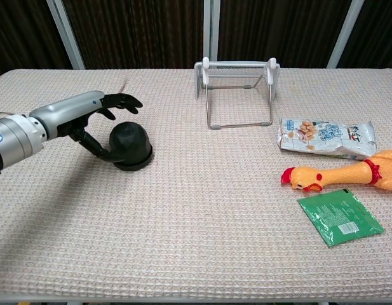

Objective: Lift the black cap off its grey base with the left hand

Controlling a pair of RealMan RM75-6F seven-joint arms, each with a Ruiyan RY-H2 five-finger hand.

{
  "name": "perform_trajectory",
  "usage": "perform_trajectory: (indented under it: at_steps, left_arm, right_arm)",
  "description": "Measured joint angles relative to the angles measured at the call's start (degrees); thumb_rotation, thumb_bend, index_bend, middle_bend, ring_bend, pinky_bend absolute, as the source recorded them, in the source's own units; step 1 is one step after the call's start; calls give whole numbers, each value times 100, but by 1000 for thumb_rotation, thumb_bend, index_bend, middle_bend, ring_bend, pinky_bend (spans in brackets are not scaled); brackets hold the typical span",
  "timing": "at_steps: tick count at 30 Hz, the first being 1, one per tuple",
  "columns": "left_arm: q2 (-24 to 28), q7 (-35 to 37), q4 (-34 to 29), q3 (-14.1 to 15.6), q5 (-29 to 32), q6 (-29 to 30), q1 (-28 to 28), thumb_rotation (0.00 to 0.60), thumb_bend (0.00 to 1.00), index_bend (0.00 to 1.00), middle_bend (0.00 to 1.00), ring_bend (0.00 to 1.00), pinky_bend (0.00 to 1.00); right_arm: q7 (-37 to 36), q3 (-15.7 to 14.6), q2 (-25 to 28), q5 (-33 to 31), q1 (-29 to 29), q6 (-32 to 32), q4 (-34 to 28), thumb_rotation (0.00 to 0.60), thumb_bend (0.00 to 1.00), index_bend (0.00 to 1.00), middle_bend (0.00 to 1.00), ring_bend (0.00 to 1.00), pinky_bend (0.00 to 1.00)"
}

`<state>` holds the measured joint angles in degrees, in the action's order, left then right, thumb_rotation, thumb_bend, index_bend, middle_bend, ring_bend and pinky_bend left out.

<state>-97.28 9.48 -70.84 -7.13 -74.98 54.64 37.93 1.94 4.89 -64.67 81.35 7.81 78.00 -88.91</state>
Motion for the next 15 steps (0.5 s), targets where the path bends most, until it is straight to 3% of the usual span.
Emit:
perform_trajectory:
  at_steps: [15]
  left_arm:
    - [-66, -144, 42, -195, 315, -233, 66, 600, 195, 182, 355, 226, 303]
  right_arm:
    - [-95, -19, -53, -72, -8, -39, 112, 600, 189, 0, 0, 0, 0]
